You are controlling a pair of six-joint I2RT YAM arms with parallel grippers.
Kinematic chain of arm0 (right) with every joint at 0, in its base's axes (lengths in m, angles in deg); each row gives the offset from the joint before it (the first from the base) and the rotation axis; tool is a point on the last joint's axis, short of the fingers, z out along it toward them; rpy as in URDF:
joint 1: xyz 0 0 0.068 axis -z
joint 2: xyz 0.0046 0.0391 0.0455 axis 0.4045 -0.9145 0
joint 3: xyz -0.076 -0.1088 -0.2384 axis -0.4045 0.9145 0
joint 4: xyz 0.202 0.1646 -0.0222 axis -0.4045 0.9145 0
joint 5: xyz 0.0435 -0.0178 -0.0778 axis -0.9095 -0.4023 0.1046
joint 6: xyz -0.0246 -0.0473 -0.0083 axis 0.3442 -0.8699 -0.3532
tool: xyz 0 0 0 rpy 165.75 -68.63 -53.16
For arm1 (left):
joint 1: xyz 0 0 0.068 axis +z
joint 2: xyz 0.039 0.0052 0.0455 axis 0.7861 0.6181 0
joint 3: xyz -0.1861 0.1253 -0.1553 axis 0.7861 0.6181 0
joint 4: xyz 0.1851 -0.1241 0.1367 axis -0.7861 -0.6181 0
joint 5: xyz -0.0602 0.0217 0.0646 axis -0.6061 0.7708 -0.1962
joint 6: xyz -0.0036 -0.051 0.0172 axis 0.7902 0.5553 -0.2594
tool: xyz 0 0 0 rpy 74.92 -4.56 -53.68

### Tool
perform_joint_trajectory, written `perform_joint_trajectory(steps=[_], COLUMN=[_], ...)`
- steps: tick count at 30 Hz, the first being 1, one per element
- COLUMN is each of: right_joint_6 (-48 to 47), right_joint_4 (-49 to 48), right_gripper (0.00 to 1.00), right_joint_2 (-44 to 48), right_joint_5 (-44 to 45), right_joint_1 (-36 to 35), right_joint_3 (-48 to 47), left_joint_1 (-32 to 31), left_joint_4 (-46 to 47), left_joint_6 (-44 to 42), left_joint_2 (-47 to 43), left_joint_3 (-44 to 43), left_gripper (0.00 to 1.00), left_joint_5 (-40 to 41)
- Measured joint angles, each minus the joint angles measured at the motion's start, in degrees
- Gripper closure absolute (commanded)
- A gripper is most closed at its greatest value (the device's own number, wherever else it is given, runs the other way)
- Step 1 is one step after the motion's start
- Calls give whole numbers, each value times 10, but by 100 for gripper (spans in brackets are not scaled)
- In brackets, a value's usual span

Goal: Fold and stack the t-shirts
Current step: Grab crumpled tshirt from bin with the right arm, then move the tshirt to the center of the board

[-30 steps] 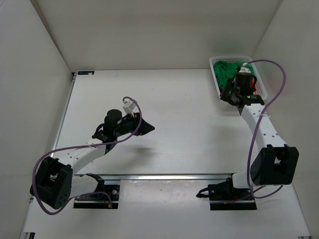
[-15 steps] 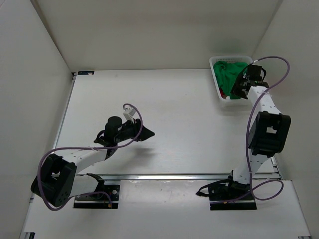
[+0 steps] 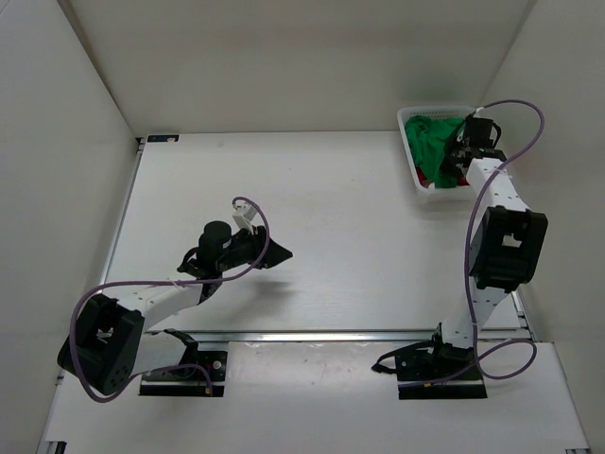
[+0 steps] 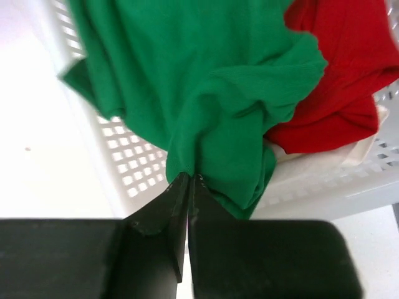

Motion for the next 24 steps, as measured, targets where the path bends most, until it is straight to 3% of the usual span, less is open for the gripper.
perform_joint_trajectory(steps=[3,7,11,14,16,20,24], right_joint_6=[8,22,23,4,-24,-83,-86], right_joint_4=[-4,-25,-31,-39,-37,-45,-55], right_gripper=[100,100,100,100,100,100,100], right_joint_2=[39,159,278,308,310,304,289], right_joint_5=[-12,-42,-54,-56,-41,-9,-24], right_joint_1=[0,-2,-40,-150,-268,-461,-470], right_joint_3=[3,3,-64,-183,-258,-323,-310], left_joint_1=[0,0,6,23,41,93,143], left_joint_4=[-3,-16,-26,-31,-40,-54,-65], left_joint_6=[0,0,5,13,17,27,39], left_joint_2=[0,-1,-3,-11,-18,-49,-98], left_joint_3=[0,-6,-23,-31,-38,-46,-46], left_gripper=[57,58,59,57,58,57,57], left_joint_5=[1,3,3,3,2,-1,-3])
